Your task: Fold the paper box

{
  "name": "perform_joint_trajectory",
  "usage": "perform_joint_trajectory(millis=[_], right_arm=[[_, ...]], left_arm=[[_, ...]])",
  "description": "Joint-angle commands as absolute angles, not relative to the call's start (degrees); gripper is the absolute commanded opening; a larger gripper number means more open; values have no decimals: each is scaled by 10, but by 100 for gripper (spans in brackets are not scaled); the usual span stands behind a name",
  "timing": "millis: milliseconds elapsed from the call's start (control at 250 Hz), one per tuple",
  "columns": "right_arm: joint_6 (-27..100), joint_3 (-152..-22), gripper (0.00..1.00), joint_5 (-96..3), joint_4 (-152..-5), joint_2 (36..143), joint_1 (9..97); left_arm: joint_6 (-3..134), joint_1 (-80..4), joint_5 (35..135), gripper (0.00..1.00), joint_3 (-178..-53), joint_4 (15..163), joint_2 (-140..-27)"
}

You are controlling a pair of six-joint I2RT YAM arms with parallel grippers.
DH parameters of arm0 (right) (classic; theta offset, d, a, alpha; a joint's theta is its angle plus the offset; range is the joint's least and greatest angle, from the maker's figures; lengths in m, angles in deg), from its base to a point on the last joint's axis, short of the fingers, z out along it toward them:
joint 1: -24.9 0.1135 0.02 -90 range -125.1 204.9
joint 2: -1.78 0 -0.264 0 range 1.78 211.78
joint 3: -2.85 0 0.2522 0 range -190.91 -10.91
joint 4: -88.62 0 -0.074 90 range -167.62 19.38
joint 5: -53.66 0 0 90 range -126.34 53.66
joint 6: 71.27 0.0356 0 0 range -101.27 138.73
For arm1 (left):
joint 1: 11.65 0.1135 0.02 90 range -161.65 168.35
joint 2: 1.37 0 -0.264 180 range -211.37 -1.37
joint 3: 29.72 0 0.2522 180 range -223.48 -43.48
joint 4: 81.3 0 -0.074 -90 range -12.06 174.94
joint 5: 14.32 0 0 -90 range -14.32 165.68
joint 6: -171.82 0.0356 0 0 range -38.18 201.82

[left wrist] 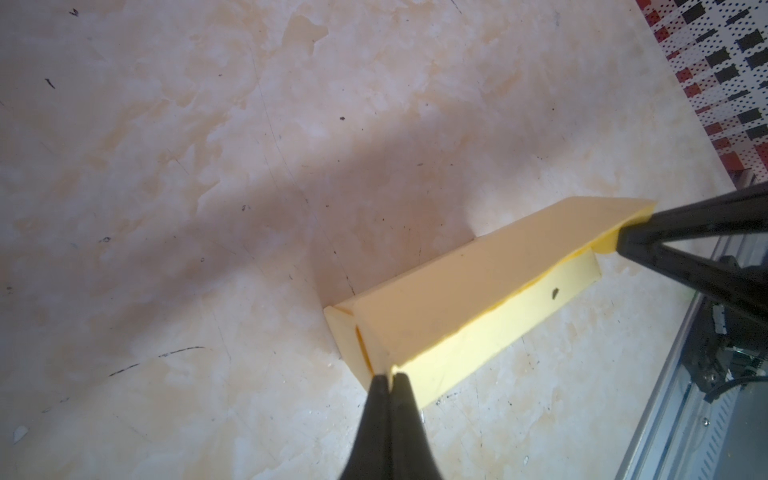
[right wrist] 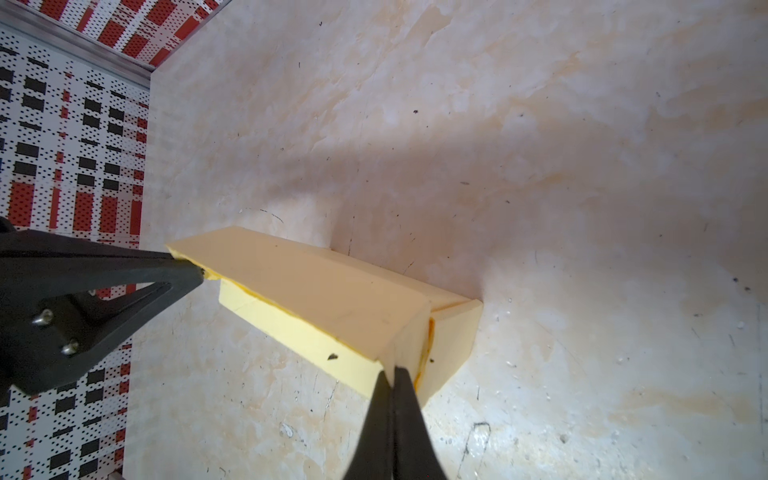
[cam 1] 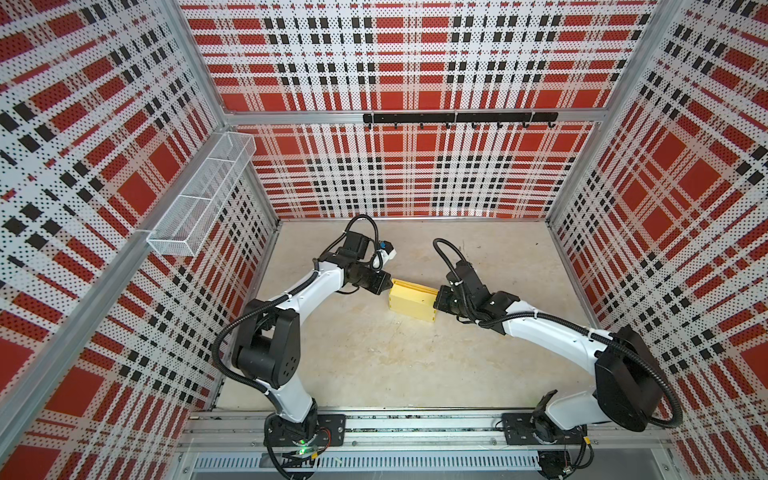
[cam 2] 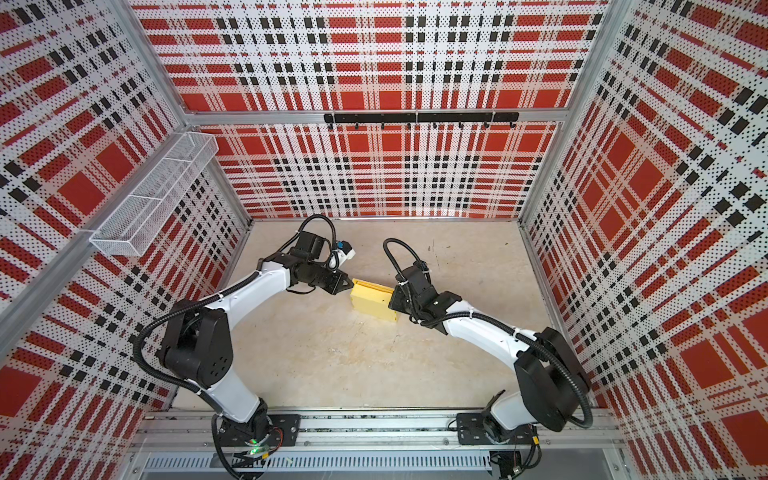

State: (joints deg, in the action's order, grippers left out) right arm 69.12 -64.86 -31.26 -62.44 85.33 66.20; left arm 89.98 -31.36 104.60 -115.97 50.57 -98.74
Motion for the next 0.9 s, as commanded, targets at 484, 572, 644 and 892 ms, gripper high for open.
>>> perform_joint_trajectory(millis=[484, 572, 644, 892], right_arm=[[692, -610, 0, -295, -676, 853, 676], [682, -611, 0, -293, -676, 849, 677], [681, -611, 4, -289, -679, 840, 678], [656, -620, 18, -282, -663, 809, 677]], left_arm=[[903, -315, 1056, 0, -1157, 514, -1001], [906, -315, 1052, 0, -1155, 516, -1003], [907, -315, 1054, 0, -1154, 517, -1007], [910, -315, 1050, 0, -1149, 519, -1004]])
